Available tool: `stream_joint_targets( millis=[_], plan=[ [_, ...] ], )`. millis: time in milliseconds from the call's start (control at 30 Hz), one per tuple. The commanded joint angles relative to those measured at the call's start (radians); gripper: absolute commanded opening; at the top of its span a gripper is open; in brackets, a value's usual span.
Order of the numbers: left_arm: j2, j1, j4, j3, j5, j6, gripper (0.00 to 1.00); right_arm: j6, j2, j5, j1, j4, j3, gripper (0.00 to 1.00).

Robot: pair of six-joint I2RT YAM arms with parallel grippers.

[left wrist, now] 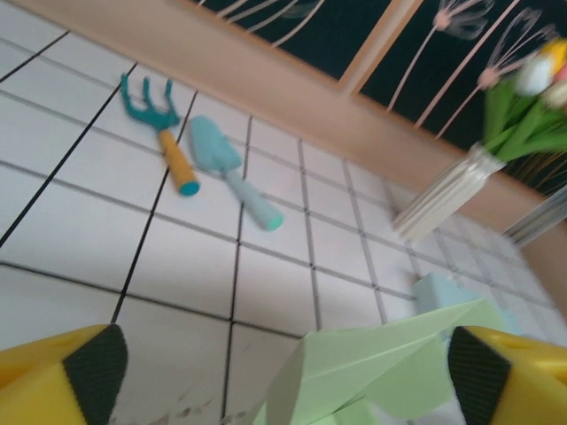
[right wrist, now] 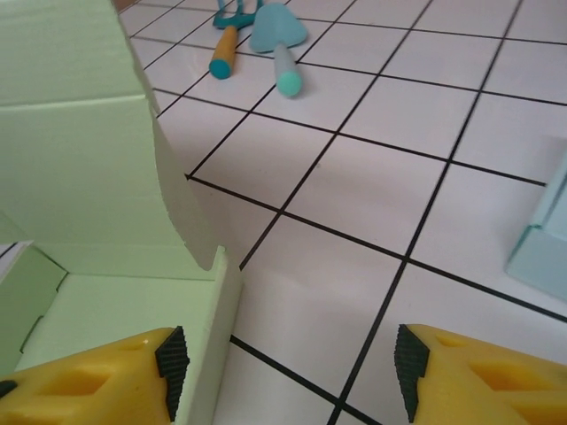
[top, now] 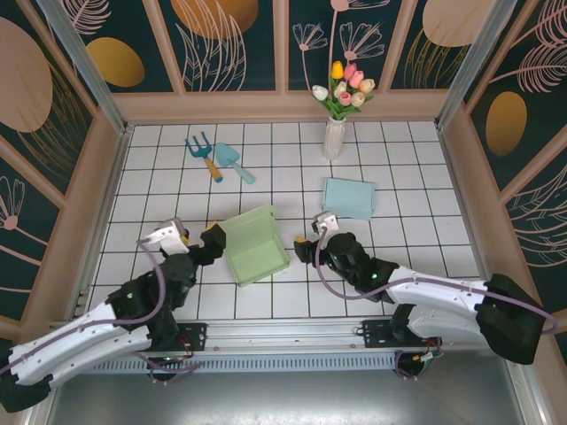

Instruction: Fold the paper box

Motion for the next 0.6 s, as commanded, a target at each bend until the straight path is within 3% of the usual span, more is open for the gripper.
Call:
stream_joint_targets(
  millis=[0,100,200,400,567],
  plan=[
    [0.073,0.001,0.007,-0.04,-0.044,-0.076,0.86,-0.051,0.04,-0.084,-0.042,0.11,0.048,0.64],
    [0.061,0.001,0.072,-0.069,-0.022,-0.012,0.79,-0.06,0.053,-0.151,-0.104,0.12,0.041,0.63],
    [0.106,0.002,0.057,-0.064,-0.026,0.007,0.83,-0.086,0.049,-0.199,-0.156,0.144,0.023,0.63],
    [0.246,0.001,0.196,-0.121,0.066,0.07,0.8,-0.101,0.047,-0.245,-0.176,0.19,0.007,0.63],
    [0.302,0.002,0.215,-0.155,0.026,0.046,0.71,-0.108,0.066,-0.264,-0.175,0.192,0.01,0.63]
  ],
)
